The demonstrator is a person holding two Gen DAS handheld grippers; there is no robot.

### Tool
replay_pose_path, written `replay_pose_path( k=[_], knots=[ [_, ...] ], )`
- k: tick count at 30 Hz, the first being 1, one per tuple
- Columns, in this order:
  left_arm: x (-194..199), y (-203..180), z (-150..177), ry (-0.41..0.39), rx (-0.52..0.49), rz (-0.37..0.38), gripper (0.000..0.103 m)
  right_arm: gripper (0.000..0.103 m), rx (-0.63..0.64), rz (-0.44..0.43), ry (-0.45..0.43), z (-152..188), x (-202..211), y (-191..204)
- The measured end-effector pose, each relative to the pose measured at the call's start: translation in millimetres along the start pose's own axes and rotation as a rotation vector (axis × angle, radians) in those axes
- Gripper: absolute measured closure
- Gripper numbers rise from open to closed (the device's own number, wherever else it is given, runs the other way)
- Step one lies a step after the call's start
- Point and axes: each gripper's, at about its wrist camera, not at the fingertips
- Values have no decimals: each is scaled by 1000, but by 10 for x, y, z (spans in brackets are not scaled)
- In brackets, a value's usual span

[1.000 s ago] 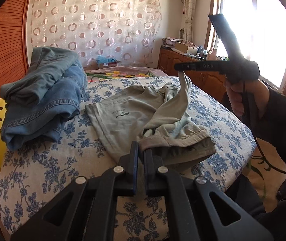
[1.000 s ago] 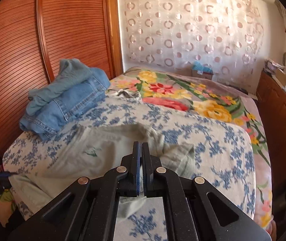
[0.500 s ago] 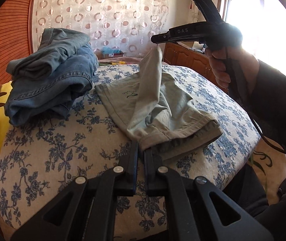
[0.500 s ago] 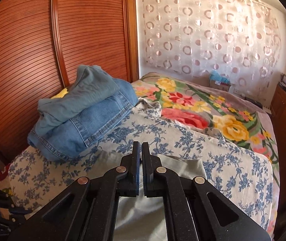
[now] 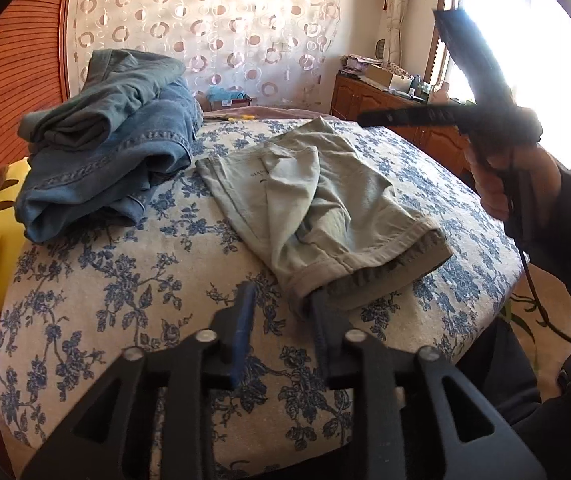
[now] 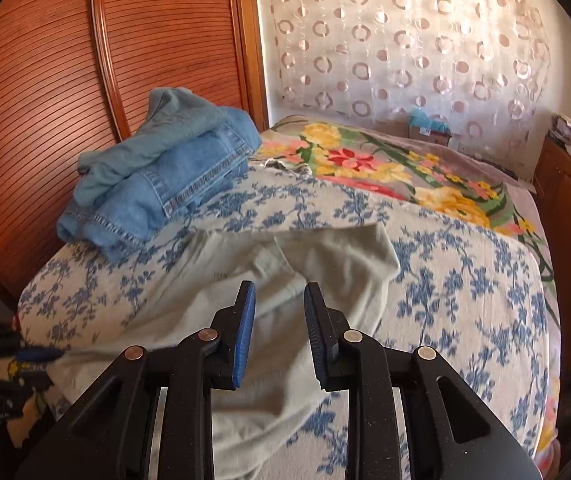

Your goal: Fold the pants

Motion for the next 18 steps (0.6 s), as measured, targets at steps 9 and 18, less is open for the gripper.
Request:
replay_pose_path(
  k=[9, 18],
  knots=[
    [109, 73, -150, -14, -10, -27, 49, 79, -47, 4, 0, 351, 131, -68],
    [159, 1, -331, -39, -40, -24, 38, 79, -67, 15, 3, 600, 166, -62]
  ],
)
Point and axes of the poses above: each gripper's, at about its wrist camera, not at the fingertips, and x roughly against the way its jaws point, y to its left, z to its underside, and after that the axes turned 6 degrees about -x, right-handed
